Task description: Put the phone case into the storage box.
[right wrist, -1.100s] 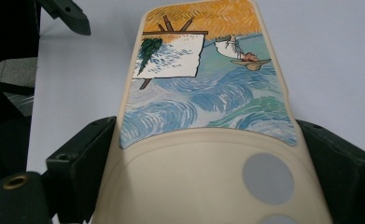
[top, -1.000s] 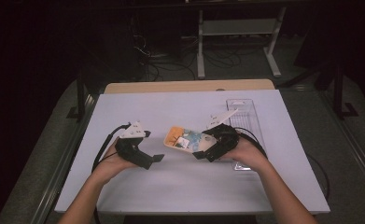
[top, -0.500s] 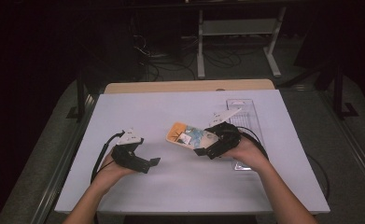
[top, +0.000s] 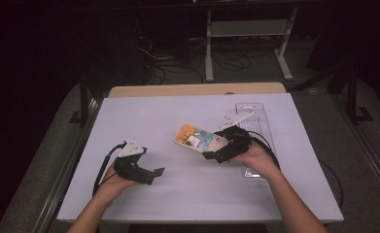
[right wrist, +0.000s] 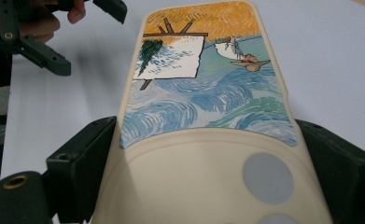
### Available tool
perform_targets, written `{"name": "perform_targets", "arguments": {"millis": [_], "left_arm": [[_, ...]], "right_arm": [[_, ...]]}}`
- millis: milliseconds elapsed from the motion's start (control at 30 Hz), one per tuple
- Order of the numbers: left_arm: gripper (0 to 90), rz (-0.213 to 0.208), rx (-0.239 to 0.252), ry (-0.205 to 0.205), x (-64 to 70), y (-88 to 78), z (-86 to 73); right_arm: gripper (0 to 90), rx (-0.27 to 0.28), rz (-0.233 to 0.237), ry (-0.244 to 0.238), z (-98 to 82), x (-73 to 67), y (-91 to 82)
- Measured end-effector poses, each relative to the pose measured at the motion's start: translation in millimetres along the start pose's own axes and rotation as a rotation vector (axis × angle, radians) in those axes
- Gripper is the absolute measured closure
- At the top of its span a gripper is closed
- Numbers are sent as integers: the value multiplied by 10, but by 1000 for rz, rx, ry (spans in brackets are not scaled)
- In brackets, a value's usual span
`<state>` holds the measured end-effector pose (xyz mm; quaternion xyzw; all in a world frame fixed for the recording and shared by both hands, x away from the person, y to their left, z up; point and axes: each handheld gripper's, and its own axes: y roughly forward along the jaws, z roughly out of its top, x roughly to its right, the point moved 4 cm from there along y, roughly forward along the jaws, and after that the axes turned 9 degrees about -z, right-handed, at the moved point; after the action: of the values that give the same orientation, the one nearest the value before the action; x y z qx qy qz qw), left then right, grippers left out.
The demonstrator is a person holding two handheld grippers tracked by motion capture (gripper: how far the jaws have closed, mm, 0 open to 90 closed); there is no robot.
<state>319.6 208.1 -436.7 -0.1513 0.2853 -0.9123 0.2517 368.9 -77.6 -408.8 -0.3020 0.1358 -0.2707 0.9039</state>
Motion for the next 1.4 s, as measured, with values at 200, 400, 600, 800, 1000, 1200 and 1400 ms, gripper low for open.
{"name": "perform_targets", "arguments": {"millis": [200,400,600,800,1000,1200,1400], "left_arm": [[0,-6,1,11,14,42,-9],[0,-11,-9,41,28,83,-14],[0,-9,1,40,53,104,-4],[1,-21,7,68,64,109,2],[1,-11,-14,100,82,131,-12],[1,17,9,118,89,128,2],[1,43,26,145,92,126,7]], "right_arm": [[101,3,-17,-4,1,2,8],[101,21,-13,20,1,22,-4],[101,13,-25,16,0,16,-2],[101,11,-22,16,0,25,4],[101,17,-31,28,1,41,11],[101,14,-27,26,1,42,12],[101,14,-25,28,1,42,13]]}}
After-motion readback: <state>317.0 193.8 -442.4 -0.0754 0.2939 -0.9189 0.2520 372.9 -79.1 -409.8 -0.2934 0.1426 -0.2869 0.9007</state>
